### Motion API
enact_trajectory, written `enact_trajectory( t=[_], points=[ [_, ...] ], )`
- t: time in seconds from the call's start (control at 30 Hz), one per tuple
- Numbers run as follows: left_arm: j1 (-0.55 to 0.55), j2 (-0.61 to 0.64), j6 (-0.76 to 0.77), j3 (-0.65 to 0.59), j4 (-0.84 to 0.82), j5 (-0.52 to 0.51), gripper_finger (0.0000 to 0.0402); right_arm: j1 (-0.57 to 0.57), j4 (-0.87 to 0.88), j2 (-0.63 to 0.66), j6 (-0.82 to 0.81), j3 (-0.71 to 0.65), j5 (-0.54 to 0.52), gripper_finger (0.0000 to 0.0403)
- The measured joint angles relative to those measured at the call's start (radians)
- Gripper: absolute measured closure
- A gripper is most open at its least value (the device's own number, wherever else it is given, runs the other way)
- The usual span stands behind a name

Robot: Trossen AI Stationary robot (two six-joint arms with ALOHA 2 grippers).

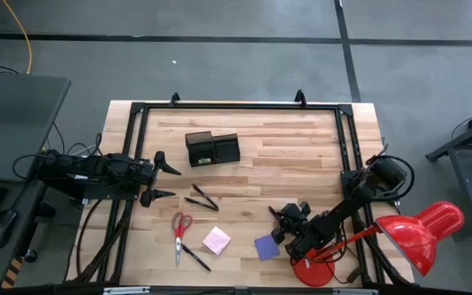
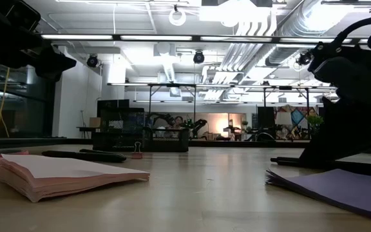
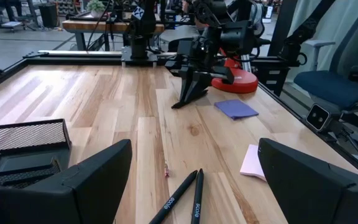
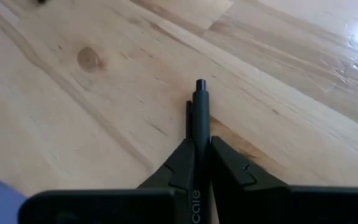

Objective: Pick and place office supplies into organizer
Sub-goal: Put the black pen into the black desk organizer

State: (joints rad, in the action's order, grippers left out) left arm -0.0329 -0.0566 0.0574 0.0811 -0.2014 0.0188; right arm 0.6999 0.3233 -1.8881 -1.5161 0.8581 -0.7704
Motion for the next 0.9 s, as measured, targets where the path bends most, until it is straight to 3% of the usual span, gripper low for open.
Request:
enact_trajectory(
  t=[0.43, 0.9],
  points=[
    [0.0, 0.0, 0.0, 0.0, 0.029, 0.0, 0.0066, -0.084, -0.103, -0.003, 0.189, -0.003, -0.053, 0.0378],
    [0.0, 0.0, 0.0, 0.0, 0.027, -0.027, 0.0066, -0.226, -0.409, -0.003, 0.583, -0.003, -0.062, 0.0377]
  ],
)
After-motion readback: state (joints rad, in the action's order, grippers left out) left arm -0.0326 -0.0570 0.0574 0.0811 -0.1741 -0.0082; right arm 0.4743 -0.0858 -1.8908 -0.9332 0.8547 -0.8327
